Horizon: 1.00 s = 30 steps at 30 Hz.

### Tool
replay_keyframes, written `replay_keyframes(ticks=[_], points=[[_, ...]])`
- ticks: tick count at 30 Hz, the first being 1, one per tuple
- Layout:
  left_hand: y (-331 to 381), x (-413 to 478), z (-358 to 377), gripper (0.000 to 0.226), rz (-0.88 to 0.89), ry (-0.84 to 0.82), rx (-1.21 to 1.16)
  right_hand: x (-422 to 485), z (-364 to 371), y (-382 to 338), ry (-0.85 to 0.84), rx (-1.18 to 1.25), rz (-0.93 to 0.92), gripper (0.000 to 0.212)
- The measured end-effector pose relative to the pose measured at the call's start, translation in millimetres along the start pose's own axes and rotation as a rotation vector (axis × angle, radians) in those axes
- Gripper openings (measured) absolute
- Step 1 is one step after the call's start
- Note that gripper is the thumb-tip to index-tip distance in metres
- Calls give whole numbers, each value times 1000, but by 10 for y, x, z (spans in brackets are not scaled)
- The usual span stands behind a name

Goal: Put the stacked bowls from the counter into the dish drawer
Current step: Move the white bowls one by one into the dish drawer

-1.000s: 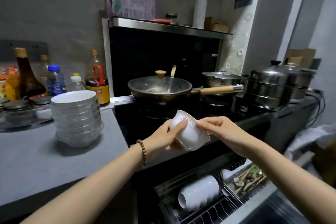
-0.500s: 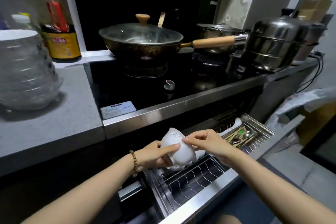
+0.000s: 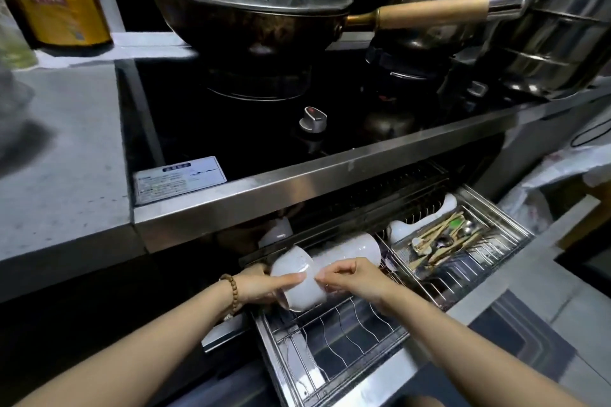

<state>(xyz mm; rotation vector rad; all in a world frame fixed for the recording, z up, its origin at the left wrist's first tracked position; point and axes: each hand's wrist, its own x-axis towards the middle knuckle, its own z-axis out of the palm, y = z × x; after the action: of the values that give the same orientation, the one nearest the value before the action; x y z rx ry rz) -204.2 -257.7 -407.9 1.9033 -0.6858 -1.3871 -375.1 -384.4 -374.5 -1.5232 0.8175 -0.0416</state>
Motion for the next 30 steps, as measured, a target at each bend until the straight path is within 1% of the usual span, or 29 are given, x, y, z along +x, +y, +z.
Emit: replay_keyframes(ticks=[3, 4, 5, 8, 9, 10, 13, 16, 18, 21, 22, 23, 25, 26, 29, 30], points=[[18, 167, 4, 54, -10, -61, 96, 90, -57, 120, -34, -27, 56, 26], [17, 223, 14, 54, -9, -68, 126, 118, -70, 146, -37, -43, 71, 24], [7, 283, 25, 61, -9, -67, 155, 151, -85, 169, -39, -57, 86, 21], [-17, 437, 30, 97, -51, -55, 247, 273, -115, 225, -59, -81, 153, 14], [-20, 469, 35, 102, -70, -65, 250, 319, -124, 245, -61, -82, 174, 12], [-15, 501, 44, 100, -78, -79, 245, 367, -131, 266, -59, -82, 188, 10], [-11, 601, 92, 66, -105, -176, 215, 496, -138, 336, -47, -73, 217, 11], [-22, 660, 117, 48, -165, -231, 194, 593, -122, 412, -39, -46, 250, 15], [-61, 718, 115, 72, -165, -199, 172, 647, -112, 465, -21, -34, 263, 17], [-100, 809, 123, 131, -154, -123, 131, 701, -112, 551, 20, -14, 264, 18], [-103, 831, 129, 139, -170, -103, 152, 710, -113, 572, 31, -5, 264, 18], [-123, 873, 141, 134, -182, -102, 185, 720, -118, 589, 42, -3, 261, 18], [-167, 940, 157, 110, -211, -100, 229, 739, -130, 612, 60, -7, 252, 19], [-188, 973, 170, 104, -215, -92, 233, 747, -136, 617, 66, -2, 248, 19], [-213, 995, 168, 112, -202, -84, 211, 776, -141, 643, 85, 9, 235, 26], [-227, 1005, 166, 111, -191, -80, 224, 783, -135, 650, 93, 14, 233, 25]])
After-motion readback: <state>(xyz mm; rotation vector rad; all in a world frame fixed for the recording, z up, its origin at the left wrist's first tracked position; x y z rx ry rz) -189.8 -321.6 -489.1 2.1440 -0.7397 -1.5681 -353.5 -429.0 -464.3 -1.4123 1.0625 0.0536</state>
